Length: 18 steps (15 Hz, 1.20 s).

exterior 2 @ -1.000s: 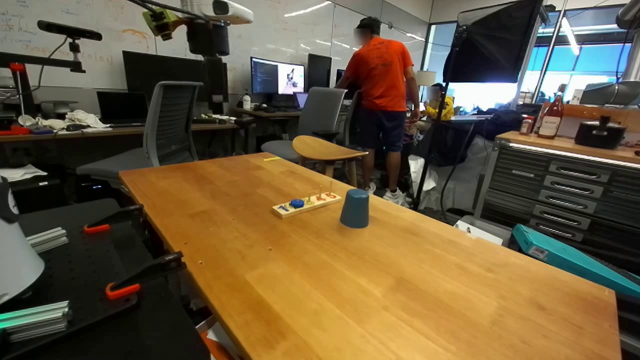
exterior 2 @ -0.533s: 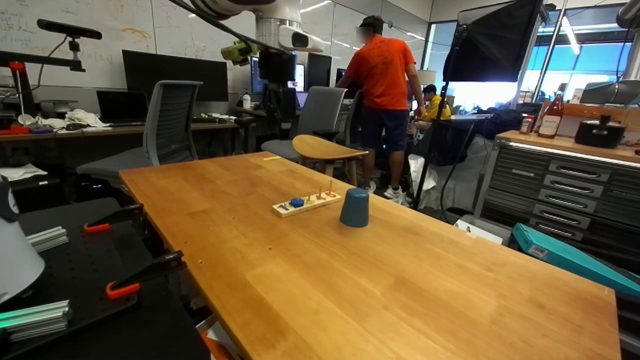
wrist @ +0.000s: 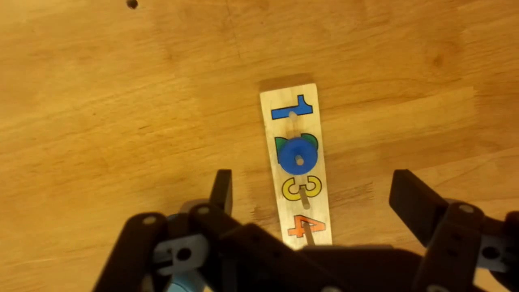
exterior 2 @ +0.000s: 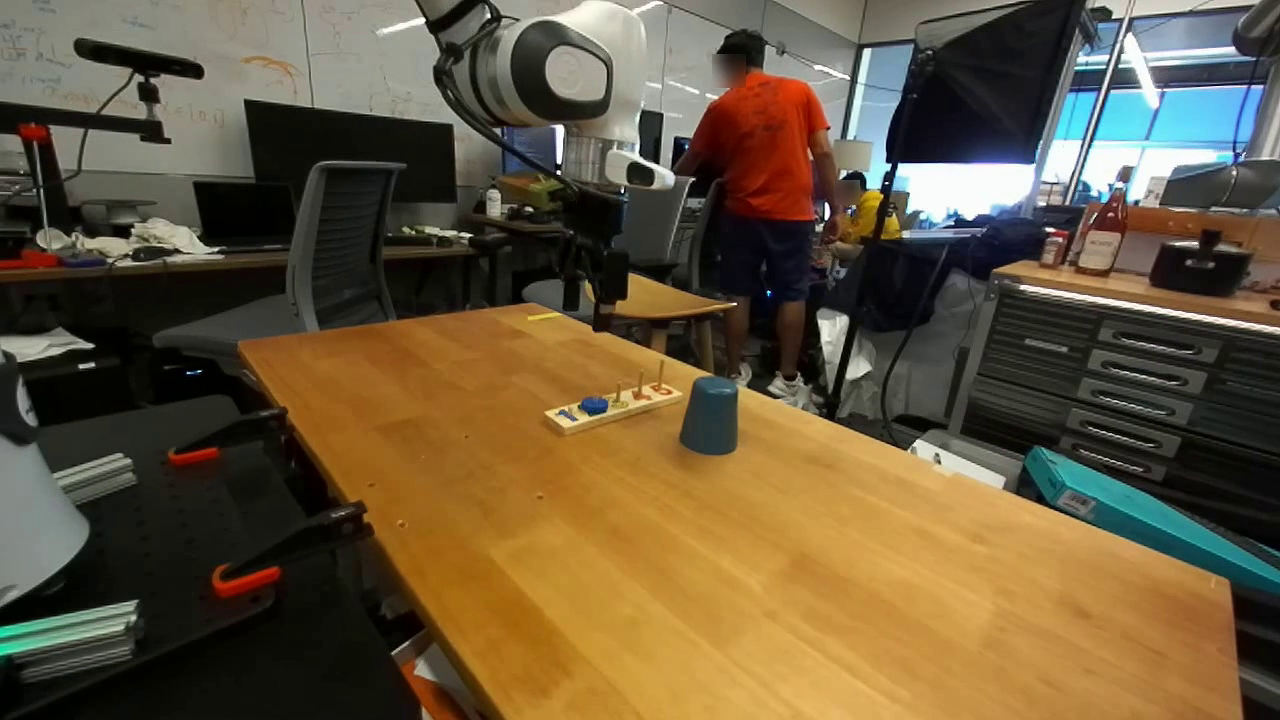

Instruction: Take the blue ring off the wooden stand and place it on the table

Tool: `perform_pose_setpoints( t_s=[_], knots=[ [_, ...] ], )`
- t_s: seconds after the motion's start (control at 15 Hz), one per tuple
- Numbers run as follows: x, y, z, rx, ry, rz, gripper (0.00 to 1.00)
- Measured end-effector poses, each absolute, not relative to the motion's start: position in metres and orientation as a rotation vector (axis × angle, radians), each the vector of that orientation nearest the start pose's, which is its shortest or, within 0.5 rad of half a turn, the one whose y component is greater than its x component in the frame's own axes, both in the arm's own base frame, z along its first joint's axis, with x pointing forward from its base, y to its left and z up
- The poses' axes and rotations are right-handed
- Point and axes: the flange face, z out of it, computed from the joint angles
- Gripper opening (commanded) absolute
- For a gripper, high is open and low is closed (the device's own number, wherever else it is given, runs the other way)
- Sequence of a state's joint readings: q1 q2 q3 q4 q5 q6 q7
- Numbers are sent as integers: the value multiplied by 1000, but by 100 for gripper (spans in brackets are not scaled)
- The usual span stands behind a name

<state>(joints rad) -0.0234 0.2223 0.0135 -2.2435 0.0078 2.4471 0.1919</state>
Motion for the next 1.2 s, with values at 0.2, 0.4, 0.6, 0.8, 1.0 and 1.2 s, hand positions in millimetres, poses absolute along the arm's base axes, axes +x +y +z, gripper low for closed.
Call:
perform_pose_setpoints(
  t_s=[0.2,0.4,0.6,0.8,1.0,1.2],
  knots=[
    [559,23,254,-3120,314,-17,100],
    [569,43,244,-3127,314,-70,100],
    [572,48,231,-3129,337,-96,100],
    [571,40,214,-3137,379,-80,100],
    [569,33,197,-3143,409,-67,100],
    [567,34,183,-3147,433,-53,100]
  ],
)
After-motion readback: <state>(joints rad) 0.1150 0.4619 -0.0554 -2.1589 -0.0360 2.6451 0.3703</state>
